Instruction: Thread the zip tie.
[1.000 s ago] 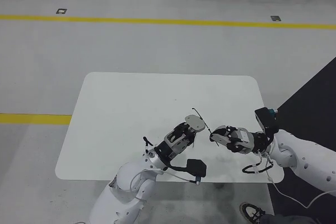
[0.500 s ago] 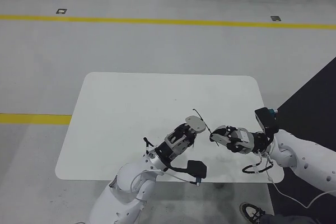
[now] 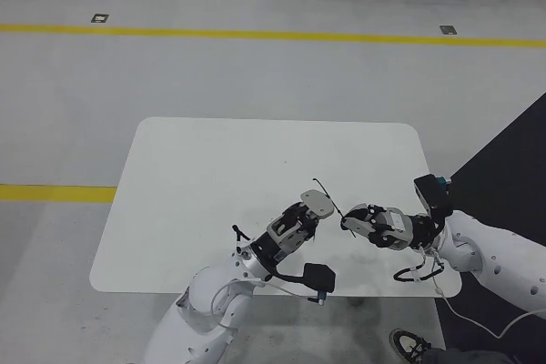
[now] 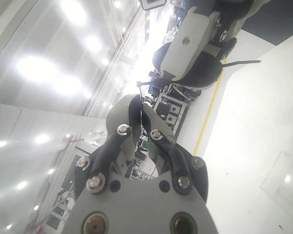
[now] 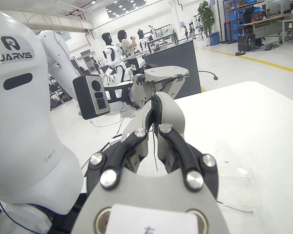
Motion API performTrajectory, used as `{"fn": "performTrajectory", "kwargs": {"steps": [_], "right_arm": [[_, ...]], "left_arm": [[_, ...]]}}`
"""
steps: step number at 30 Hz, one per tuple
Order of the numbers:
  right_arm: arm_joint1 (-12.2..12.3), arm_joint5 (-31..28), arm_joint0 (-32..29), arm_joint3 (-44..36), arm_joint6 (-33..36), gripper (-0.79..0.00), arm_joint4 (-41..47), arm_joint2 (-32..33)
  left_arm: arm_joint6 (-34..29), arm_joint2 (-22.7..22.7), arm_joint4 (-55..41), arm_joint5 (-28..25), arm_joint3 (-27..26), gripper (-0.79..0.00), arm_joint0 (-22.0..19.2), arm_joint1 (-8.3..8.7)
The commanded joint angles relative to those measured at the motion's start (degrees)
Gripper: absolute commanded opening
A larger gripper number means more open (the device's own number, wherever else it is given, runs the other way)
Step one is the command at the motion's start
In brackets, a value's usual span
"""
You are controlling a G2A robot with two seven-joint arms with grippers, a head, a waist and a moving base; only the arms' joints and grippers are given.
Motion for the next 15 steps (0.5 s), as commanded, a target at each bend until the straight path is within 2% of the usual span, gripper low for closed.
{"fn": "performTrajectory", "kwargs": {"steps": [1,10,15], "right_arm": [[0.00,0.00,0.00,0.00,0.00,-0.785,0.00,0.00],[-0.02,0.26,-0.13,-0.08,0.19,-0.785,0.10,0.04],[-0.22,0.35,-1.89,-0.72,3.67,-0.785,3.60,1.90]], "left_arm": [[0.12,-0.04,0.36,0.06,0.00,-0.785,0.16,0.07],[0.97,-0.34,0.70,1.00,-0.56,-0.785,0.78,0.31],[0.98,-0.35,0.77,1.26,-0.60,-0.785,0.75,0.36]]}}
